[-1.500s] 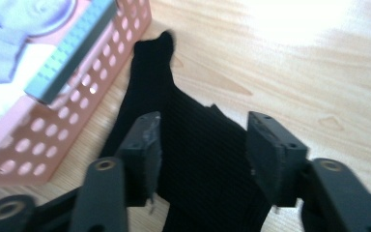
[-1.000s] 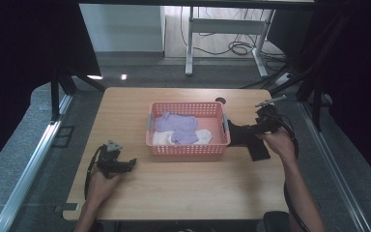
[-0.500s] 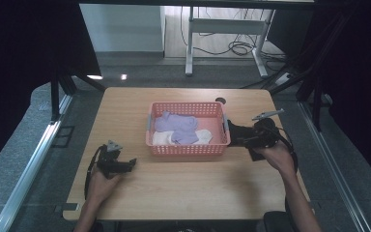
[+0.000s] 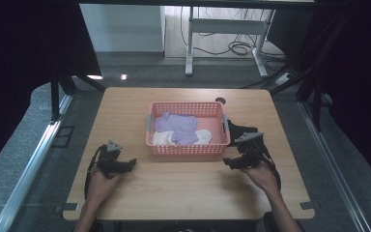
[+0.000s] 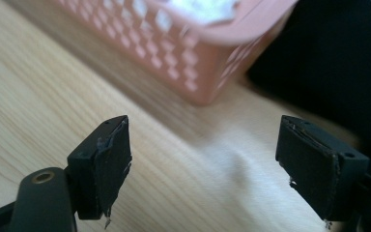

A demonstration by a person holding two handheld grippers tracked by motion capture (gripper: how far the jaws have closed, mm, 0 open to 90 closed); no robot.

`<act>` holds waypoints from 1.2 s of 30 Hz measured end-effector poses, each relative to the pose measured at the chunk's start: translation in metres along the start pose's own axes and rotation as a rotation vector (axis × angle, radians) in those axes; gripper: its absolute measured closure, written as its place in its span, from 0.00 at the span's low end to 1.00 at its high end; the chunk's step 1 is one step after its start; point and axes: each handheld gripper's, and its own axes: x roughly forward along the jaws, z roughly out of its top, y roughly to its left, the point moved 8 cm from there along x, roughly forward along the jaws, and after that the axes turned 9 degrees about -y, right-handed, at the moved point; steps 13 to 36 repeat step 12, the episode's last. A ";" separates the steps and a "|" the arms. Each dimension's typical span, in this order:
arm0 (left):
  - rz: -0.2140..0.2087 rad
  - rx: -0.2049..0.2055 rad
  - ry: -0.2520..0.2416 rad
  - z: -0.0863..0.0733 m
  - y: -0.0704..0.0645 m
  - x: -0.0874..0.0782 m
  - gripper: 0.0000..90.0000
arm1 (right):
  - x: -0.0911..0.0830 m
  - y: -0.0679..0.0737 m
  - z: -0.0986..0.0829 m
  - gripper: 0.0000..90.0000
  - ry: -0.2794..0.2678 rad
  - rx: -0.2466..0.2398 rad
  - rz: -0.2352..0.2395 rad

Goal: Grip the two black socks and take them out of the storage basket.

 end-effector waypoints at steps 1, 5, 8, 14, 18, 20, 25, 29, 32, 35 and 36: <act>0.000 0.000 0.000 0.000 0.000 0.000 0.14 | 0.005 0.003 -0.005 0.22 0.007 -0.008 0.008; 0.001 -0.004 -0.003 0.000 0.000 0.000 0.14 | 0.017 0.007 -0.018 0.22 0.030 -0.019 0.007; 0.000 -0.005 -0.003 0.000 0.000 0.000 0.14 | 0.024 0.008 -0.027 0.20 0.060 -0.027 0.001; 0.000 -0.004 -0.003 0.000 0.000 0.000 0.14 | 0.024 0.010 -0.030 0.19 0.053 -0.025 0.003; 0.000 -0.004 -0.003 0.000 0.000 0.000 0.14 | 0.024 0.010 -0.030 0.19 0.053 -0.025 0.003; 0.000 -0.004 -0.003 0.000 0.000 0.000 0.14 | 0.024 0.010 -0.030 0.19 0.053 -0.025 0.003; 0.000 -0.004 -0.003 0.000 0.000 0.000 0.14 | 0.024 0.010 -0.030 0.19 0.053 -0.025 0.003; 0.000 -0.004 -0.003 0.000 0.000 0.000 0.14 | 0.024 0.010 -0.030 0.19 0.053 -0.025 0.003; 0.000 -0.004 -0.003 0.000 0.000 0.000 0.14 | 0.024 0.010 -0.030 0.19 0.053 -0.025 0.003; 0.000 -0.004 -0.003 0.000 0.000 0.000 0.14 | 0.024 0.010 -0.030 0.19 0.053 -0.025 0.003; 0.000 -0.004 -0.003 0.000 0.000 0.000 0.14 | 0.024 0.010 -0.030 0.19 0.053 -0.025 0.003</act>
